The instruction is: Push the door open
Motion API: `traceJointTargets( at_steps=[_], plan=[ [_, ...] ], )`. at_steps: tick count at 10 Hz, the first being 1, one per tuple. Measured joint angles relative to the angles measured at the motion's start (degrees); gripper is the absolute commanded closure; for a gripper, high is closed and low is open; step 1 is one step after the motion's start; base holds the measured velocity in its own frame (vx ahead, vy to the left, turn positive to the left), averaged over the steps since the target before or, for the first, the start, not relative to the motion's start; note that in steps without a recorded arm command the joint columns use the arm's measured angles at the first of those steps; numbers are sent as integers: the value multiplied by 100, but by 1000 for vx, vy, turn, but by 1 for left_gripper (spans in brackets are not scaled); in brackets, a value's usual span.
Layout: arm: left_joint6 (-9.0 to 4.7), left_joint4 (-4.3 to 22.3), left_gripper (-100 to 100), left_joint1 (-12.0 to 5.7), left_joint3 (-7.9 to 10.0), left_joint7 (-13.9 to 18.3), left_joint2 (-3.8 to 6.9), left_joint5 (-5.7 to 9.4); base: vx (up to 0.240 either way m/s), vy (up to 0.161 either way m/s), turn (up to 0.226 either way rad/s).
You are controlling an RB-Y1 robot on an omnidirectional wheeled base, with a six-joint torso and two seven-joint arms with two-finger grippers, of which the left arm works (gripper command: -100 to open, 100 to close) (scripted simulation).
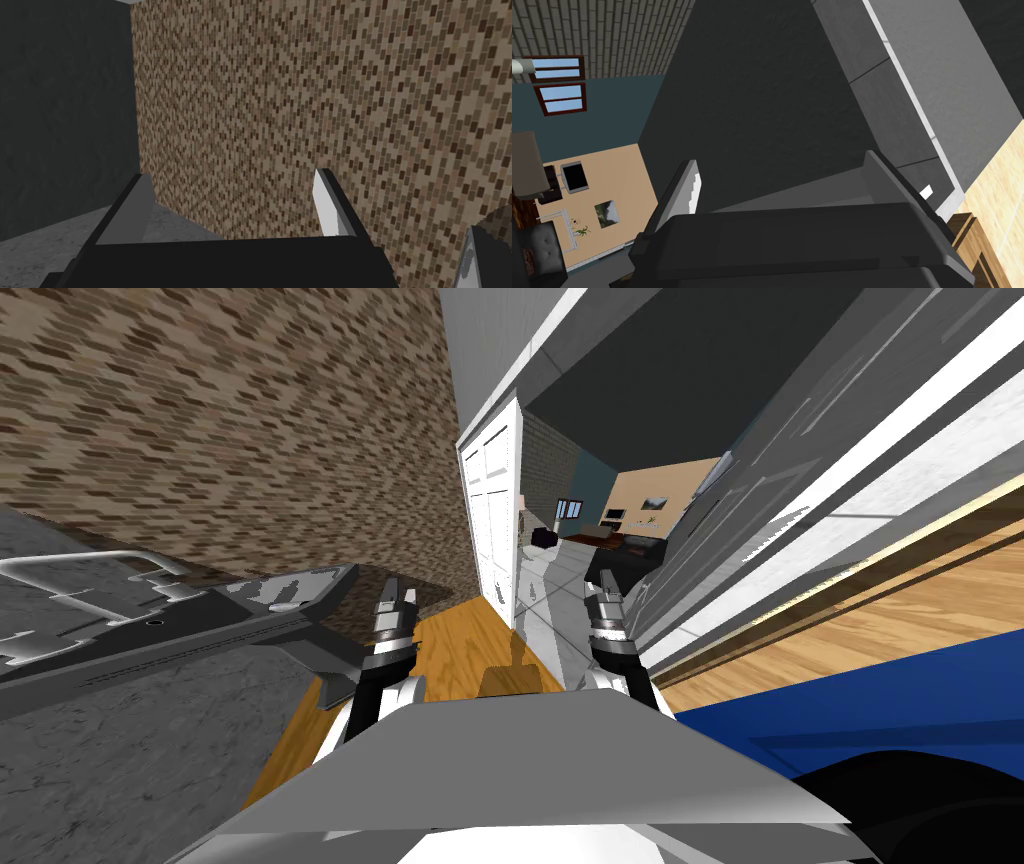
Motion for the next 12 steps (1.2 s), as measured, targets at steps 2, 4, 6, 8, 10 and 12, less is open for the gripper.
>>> traceJointTargets(
  at_steps=[2, 4, 6, 8, 10, 12],
  plan=[
    [19, 237, -100, -114, -90, -8, 116, -11, 117, 55, -85],
    [-124, 516, -100, -150, -178, 49, 203, -1, 145, 73, -119],
    [-192, 760, -100, -204, -271, 87, 303, 6, 113, 51, -70],
    [-217, 961, -100, -285, -349, 100, 355, 1, 73, 38, -69],
    [-246, 1161, -100, -361, -415, 121, 409, 1, 75, 42, -86],
    [-269, 1370, -100, -445, -477, 152, 474, 9, 85, 57, -77]
  ],
)
